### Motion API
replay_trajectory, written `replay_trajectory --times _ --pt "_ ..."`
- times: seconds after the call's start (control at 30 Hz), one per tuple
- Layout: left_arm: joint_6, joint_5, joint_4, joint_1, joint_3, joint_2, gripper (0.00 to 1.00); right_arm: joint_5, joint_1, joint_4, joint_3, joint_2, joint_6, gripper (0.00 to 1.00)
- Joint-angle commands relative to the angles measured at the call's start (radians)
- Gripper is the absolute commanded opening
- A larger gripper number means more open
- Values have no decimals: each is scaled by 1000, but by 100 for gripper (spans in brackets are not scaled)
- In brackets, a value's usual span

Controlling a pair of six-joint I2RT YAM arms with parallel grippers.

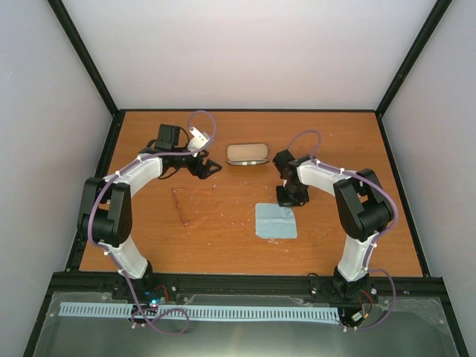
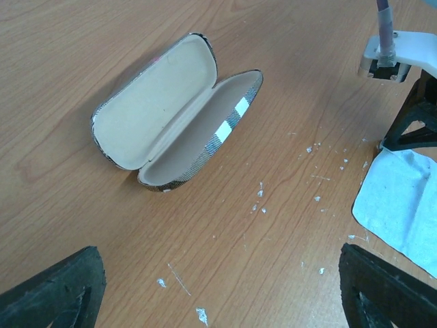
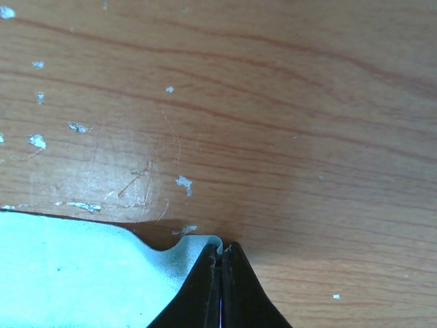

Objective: Organize the sunglasses
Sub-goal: Fold the glasses cleaning cloth at the center of the board.

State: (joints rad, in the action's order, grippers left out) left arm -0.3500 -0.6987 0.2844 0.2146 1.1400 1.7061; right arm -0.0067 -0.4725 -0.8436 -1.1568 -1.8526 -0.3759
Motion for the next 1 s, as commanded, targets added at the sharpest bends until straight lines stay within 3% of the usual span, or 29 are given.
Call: replay_trajectory --times 0.0,0.3,0.67,0.97 --pt "-8 2 -18 13 -4 -37 92 -29 -17 -43 80 -59 -14 3" --pt "-31 -5 -17 81 76 17 70 19 4 -6 6 -54 -62 3" --pt "-20 43 19 193 184 141 64 17 132 52 -85 -112 -24 3" --pt "14 194 87 323 286 258 57 -1 177 77 -106 -143 -14 3"
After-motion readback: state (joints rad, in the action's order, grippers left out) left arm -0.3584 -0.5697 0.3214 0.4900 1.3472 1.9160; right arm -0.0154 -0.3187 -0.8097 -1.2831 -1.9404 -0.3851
